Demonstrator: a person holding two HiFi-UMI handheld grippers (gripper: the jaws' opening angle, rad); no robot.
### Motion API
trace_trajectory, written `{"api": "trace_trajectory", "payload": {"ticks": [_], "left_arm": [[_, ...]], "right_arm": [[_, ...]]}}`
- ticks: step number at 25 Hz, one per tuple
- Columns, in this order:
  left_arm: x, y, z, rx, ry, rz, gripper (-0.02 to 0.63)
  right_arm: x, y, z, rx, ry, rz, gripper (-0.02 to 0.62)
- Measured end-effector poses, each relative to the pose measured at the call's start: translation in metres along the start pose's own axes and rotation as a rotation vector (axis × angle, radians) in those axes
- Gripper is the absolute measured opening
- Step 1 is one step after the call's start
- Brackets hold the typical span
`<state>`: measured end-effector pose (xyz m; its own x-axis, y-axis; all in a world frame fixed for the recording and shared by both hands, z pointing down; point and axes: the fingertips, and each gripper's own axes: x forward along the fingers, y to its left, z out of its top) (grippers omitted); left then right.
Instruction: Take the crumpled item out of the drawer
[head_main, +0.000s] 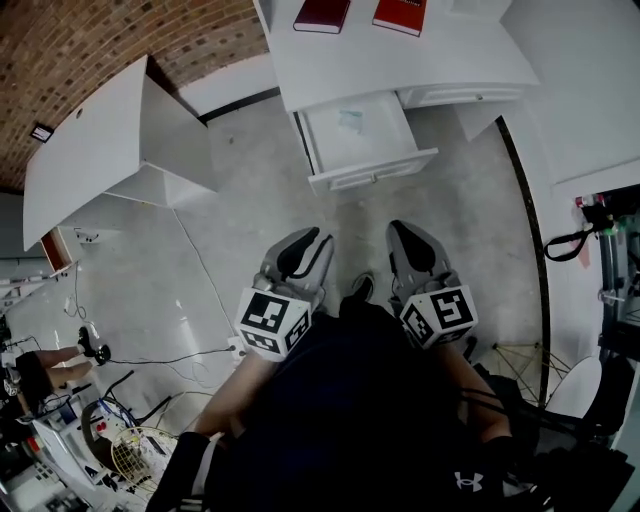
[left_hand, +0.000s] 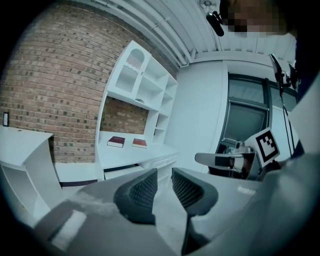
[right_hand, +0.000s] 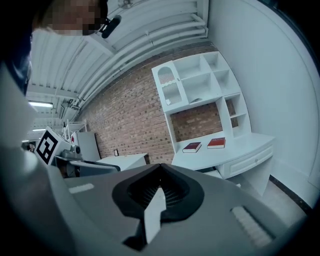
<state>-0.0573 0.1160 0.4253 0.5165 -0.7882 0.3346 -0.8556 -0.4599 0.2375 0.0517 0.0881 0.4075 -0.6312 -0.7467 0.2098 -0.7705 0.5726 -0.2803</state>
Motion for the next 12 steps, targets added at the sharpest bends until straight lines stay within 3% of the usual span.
{"api": "trace_trajectory", "payload": {"ticks": [12], "left_arm": [[0.045, 0.046, 0.01, -0.009, 0.051, 0.095, 0.103]], "right_arm": [[0.037, -0.05, -0.006, 0.055, 0.074, 0.006, 0.003]]}}
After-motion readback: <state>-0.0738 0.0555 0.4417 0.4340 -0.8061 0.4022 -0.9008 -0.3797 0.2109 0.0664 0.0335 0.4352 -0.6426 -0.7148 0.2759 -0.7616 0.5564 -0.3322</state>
